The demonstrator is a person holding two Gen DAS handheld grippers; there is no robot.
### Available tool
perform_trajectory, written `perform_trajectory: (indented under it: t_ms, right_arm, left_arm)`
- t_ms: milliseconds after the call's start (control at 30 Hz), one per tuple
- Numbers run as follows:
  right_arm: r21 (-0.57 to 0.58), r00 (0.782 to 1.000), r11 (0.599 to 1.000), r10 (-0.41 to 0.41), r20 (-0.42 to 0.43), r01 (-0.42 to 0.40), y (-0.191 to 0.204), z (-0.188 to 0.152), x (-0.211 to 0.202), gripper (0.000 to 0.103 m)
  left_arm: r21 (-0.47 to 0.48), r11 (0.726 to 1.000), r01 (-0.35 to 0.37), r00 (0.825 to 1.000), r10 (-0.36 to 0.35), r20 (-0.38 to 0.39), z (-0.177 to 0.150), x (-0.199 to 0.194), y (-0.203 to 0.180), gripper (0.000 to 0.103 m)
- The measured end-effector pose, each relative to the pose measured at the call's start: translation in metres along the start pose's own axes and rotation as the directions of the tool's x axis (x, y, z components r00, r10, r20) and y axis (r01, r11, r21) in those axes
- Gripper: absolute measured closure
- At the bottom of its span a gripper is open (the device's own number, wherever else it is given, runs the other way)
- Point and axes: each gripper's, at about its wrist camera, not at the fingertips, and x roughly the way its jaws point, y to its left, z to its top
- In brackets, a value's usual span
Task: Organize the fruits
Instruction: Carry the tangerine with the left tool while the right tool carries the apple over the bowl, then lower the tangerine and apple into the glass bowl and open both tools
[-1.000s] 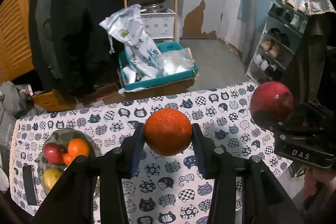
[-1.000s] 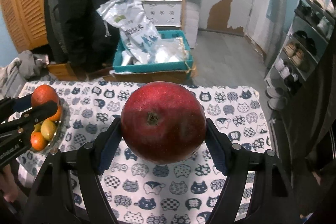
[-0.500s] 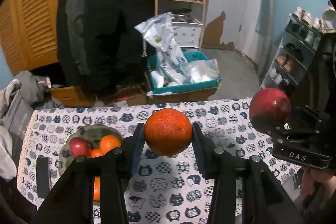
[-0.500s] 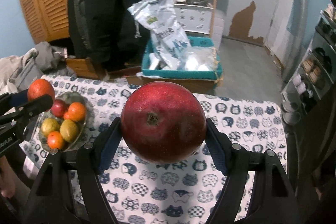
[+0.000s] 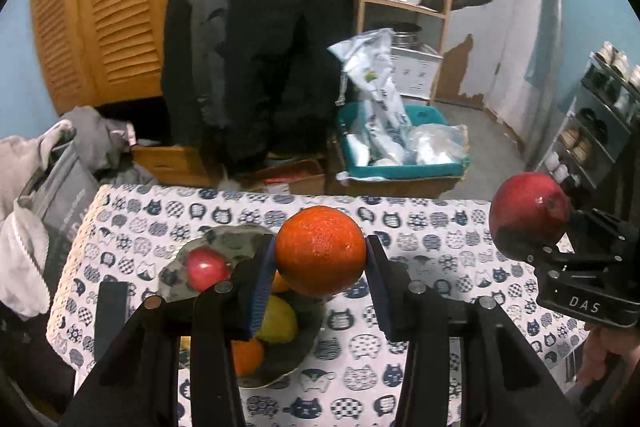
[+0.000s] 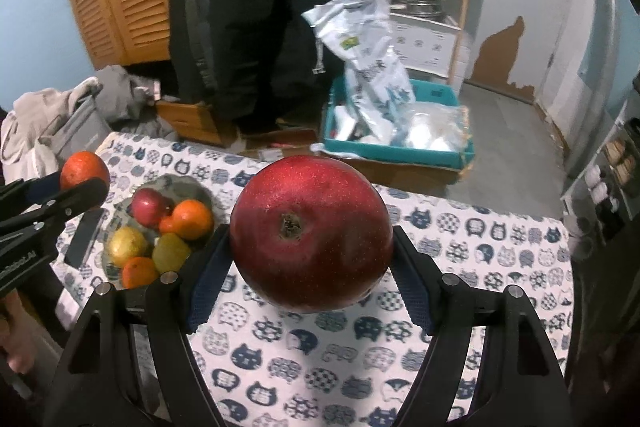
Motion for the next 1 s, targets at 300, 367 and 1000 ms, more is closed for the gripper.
perform_trajectory:
  t_ms: [300,367,1000]
  right_arm:
    - [-0.039,0.998,0.997,0.06,-0.035,-0.061,0.046,0.011,0.031,0.027]
    - [-0.051,0.996,0.996,0.075,-0.048,-0.078,0.058,0.013,0.039,0.027]
    - [-0.095,0.971,0.983,0.14,-0.194,-0.16,0.126,0.007,0.123,0.027]
  left_arm:
    - [-0.079,0.996,-0.039,0.999,0.036,-0.034,-0.009,0.013,0.048,0.059]
    - [-0.089,0.995,-0.05,0.998,0.046,-0.04,-0.013,0.015,0.057,0.059]
    - [-0.205,0.977,-0.059,0.978,0.015,-0.209,-0.056,0.09,0.129,0.058]
